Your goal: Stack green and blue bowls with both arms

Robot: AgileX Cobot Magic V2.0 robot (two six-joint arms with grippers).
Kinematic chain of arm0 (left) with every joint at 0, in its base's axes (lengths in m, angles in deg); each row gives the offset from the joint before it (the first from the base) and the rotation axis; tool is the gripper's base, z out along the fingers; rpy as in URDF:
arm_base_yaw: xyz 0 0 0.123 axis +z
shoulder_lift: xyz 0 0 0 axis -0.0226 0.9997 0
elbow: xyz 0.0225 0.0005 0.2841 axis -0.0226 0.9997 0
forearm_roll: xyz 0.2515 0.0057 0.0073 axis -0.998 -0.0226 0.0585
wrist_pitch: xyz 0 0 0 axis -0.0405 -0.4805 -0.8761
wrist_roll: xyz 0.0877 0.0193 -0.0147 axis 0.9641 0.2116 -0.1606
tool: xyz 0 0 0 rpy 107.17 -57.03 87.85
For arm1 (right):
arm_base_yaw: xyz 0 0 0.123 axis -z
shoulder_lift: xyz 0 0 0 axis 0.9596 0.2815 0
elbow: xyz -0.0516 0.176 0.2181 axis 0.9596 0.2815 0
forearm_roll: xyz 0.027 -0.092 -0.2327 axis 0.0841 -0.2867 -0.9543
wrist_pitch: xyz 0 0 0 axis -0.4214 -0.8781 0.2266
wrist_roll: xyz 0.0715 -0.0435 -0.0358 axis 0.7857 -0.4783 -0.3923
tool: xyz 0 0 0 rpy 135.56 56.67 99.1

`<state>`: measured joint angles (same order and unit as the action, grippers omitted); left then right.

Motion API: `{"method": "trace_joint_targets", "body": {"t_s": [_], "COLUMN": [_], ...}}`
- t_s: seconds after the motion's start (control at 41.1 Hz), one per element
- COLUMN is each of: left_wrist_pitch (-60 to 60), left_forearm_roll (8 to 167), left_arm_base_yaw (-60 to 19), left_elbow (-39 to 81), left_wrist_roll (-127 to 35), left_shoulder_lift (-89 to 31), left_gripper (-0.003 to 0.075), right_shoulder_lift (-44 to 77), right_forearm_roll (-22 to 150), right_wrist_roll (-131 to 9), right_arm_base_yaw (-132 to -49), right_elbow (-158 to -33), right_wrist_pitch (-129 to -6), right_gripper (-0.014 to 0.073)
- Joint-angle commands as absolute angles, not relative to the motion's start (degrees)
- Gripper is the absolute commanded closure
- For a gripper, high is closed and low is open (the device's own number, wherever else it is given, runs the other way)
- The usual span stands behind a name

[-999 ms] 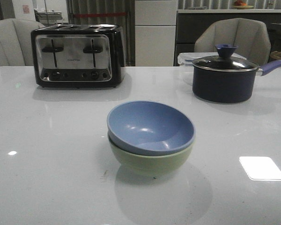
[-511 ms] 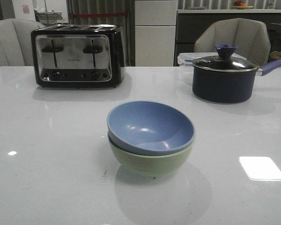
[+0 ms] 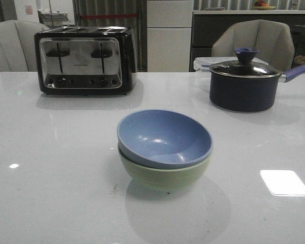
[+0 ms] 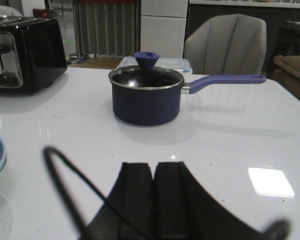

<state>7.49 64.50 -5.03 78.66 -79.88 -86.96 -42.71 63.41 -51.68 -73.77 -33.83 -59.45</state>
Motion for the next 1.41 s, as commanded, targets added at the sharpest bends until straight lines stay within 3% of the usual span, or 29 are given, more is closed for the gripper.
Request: {"method": "trace_joint_targets", "body": {"t_s": [0.0,0.17,1.388], "left_wrist_pitch": [12.9,12.9,12.9], "left_forearm_roll": [65.03,65.03,65.03], "left_arm_base_yaw": [-5.52,-5.52,-5.52], "left_elbow": [78.81,78.81,78.81], "left_wrist_roll": [-80.43,-80.43,-80.43], "left_shoulder_lift": [-88.16,-88.16,-88.16], "left_gripper": [0.0627,0.0627,0.0627], "right_shoulder_lift": [-43.85,-43.9,-43.9], "right_forearm_roll": [60.58,46.53,47.79], "right_wrist_roll": [-48.57,-35.84,-35.93], "right_arm_base_yaw": [-74.17,-75.45,-75.42], "right_elbow": [-34.08,-34.03,-34.03], "right_wrist_pitch": [-51.25,-46.84,-47.98], "right_gripper": [0.0566,0.0566,0.0566]}}
